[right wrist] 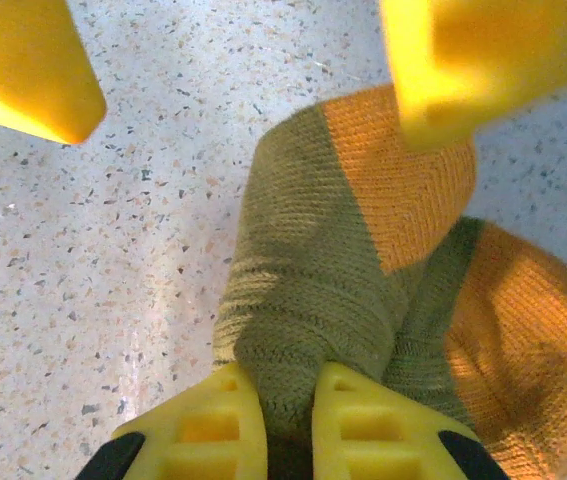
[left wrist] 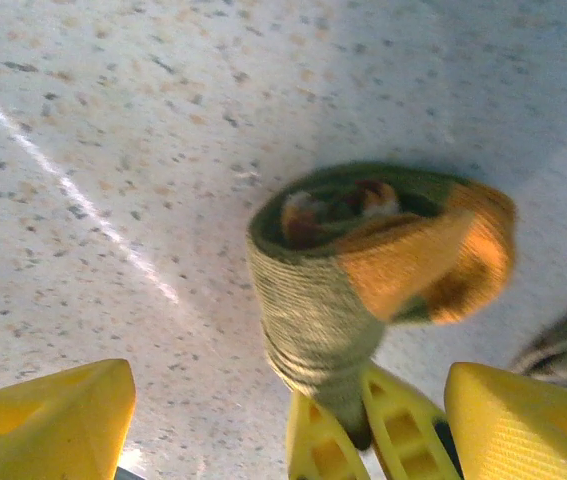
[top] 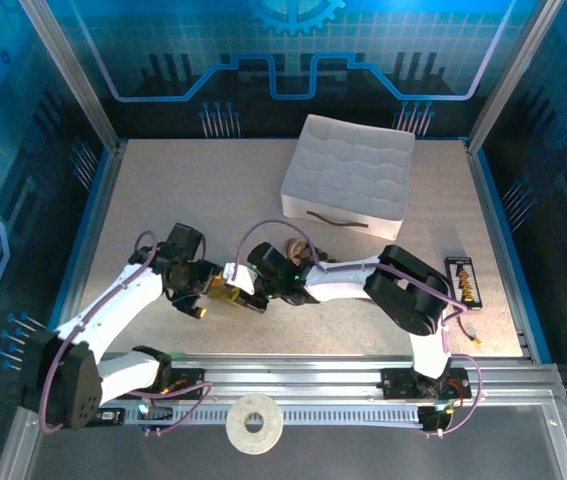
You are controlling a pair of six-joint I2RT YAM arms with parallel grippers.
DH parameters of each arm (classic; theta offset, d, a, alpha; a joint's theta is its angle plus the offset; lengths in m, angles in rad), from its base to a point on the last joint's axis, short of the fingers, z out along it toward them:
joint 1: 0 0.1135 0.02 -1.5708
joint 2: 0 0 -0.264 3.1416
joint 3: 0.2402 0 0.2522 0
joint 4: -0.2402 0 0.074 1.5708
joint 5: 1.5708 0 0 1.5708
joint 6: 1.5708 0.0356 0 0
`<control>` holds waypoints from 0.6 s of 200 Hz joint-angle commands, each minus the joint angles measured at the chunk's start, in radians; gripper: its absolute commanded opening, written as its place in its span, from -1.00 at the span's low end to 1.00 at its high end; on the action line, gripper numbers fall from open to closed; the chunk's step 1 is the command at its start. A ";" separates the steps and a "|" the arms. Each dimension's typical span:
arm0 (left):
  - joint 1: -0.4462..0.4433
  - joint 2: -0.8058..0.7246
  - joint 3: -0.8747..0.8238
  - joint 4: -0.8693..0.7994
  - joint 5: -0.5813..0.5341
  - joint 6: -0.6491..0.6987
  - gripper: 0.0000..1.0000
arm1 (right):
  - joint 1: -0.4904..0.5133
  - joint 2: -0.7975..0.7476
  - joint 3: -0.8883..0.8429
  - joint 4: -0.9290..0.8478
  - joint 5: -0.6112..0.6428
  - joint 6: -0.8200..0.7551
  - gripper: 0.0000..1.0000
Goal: Roll the socks
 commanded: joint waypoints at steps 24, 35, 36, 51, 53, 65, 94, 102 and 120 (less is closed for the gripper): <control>-0.001 -0.009 -0.083 0.193 0.057 0.014 0.47 | -0.090 0.118 0.047 -0.241 -0.162 0.131 -1.00; -0.001 0.007 -0.090 0.189 0.064 0.022 0.41 | -0.106 0.130 0.057 -0.249 -0.184 0.153 -1.00; -0.001 0.007 -0.091 0.190 0.063 0.023 0.41 | -0.107 0.132 0.057 -0.250 -0.186 0.155 -1.00; -0.001 0.020 -0.114 0.216 0.067 0.020 0.35 | -0.124 0.148 0.071 -0.264 -0.216 0.177 -1.00; -0.001 0.021 -0.117 0.220 0.068 0.020 0.34 | -0.126 0.151 0.074 -0.267 -0.220 0.181 -1.00; -0.002 0.034 -0.131 0.247 0.063 0.018 0.31 | -0.137 0.168 0.088 -0.283 -0.237 0.196 -1.00; -0.002 0.121 -0.134 0.330 0.047 0.046 0.30 | -0.161 0.216 0.131 -0.331 -0.291 0.247 -1.00; -0.003 0.157 -0.128 0.352 0.047 0.062 0.29 | -0.165 0.228 0.147 -0.352 -0.294 0.254 -1.00; -0.003 0.246 -0.112 0.333 0.037 0.097 0.18 | -0.171 0.236 0.157 -0.365 -0.284 0.262 -1.00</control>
